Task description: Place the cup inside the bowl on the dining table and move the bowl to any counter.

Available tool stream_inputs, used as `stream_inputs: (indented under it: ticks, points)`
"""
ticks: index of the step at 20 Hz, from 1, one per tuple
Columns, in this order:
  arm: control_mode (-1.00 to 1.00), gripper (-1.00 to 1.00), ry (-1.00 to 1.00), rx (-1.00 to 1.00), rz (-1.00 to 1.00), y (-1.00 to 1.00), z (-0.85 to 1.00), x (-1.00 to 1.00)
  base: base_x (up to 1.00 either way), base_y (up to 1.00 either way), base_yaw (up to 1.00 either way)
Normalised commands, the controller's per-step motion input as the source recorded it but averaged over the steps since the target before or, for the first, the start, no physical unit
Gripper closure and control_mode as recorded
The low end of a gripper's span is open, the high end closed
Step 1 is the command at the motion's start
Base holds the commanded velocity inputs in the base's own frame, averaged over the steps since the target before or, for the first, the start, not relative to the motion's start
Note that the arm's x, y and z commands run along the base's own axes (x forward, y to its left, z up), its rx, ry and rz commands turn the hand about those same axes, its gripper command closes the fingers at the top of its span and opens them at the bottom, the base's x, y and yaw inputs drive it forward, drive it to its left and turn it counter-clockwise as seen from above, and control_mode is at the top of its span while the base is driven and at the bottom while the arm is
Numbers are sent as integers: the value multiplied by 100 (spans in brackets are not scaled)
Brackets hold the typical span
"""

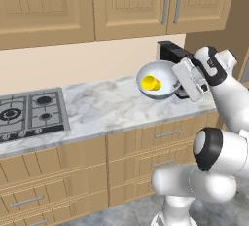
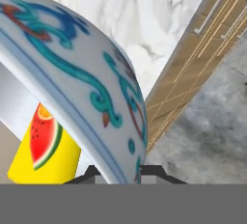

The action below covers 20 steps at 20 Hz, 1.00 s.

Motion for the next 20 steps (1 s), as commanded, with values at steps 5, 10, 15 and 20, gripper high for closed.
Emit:
stream_inputs:
  ticks: [5,10,15,20]
  points:
    - [-100,100,11,2,-4,24,0,0,0,0,0]
    - [-100,100,21,0,-2,35,0,1,0,0,0]
    - [-100,100,17,0,-2,29,0,3,0,0,0]
    - [-100,100,10,0,-2,19,-7,11,0,0,0]
